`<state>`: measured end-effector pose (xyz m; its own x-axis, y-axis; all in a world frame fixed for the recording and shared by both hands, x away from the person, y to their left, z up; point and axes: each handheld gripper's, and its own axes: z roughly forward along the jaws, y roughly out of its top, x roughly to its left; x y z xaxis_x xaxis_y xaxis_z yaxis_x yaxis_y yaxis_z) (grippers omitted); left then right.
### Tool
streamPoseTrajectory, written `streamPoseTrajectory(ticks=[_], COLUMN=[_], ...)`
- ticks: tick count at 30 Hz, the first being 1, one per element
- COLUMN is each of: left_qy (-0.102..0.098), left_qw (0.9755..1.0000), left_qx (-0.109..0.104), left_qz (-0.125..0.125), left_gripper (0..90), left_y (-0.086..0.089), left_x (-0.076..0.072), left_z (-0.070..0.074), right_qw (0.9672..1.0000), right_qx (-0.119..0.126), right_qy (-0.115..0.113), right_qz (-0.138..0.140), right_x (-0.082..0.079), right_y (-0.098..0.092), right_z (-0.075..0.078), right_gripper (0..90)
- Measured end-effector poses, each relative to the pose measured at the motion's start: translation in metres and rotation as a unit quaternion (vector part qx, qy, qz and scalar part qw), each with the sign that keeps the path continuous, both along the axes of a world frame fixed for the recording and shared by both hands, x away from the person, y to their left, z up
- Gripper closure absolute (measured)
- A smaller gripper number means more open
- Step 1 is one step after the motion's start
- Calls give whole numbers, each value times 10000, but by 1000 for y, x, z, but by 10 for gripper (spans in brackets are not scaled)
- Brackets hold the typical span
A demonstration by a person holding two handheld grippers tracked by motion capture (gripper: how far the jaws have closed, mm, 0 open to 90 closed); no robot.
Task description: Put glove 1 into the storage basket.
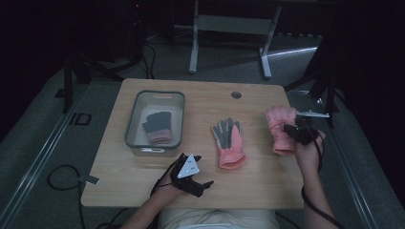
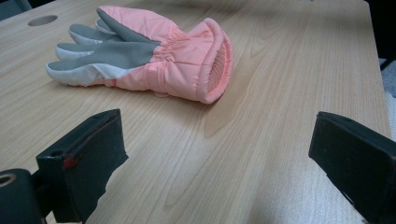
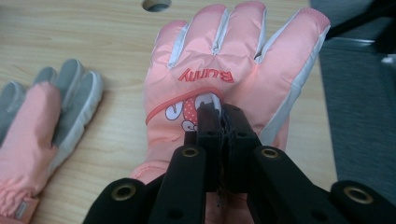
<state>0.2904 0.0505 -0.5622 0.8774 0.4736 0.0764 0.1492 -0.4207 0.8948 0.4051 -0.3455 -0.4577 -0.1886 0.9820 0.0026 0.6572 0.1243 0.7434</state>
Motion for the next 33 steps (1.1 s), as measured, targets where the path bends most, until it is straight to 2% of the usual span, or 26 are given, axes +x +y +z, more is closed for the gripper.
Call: streamPoseTrajectory(ticks=[2, 3, 8, 12, 15, 16, 21, 23, 28, 33], left_qy=[-9, -8, 12, 2, -6, -10, -30, -31, -21, -20], left_qw=[10000, 10000, 10000, 10000, 10000, 10000, 10000, 10000, 10000, 10000], left_qx=[8, -3, -13, 5, -14, -14, -1, 13, 7, -23], left_qz=[-6, -7, -4, -11, 2, 8, 27, 29, 17, -32], left_gripper=[32, 32, 32, 32, 32, 32, 32, 32, 32, 32], left_y=[0, 0, 0, 1, 1, 1, 2, 3, 3, 3], left_x=[0, 0, 0, 0, -1, -1, -1, -1, -1, -2], left_z=[1, 1, 1, 1, 1, 2, 2, 2, 1, 2], right_qw=[9999, 9999, 9997, 9997, 9997, 9997, 9992, 9992, 9985, 9986], right_qx=[-107, -107, 62, 132, 66, 112, 44, 43, 44, 51], right_qy=[38, 38, 104, 42, 56, 72, 223, 231, 436, 441], right_qz=[-94, -94, -208, -225, -218, -222, -319, -321, -328, -283], right_x=[-12, -12, -25, -33, -34, -33, -24, -22, -13, -10], right_y=[9, 9, 17, 27, 31, 33, 38, 38, 38, 35], right_z=[-7, -7, -15, -15, -18, -21, -41, -43, -62, -69], right_gripper=[871, 871, 870, 870, 870, 870, 868, 868, 855, 835])
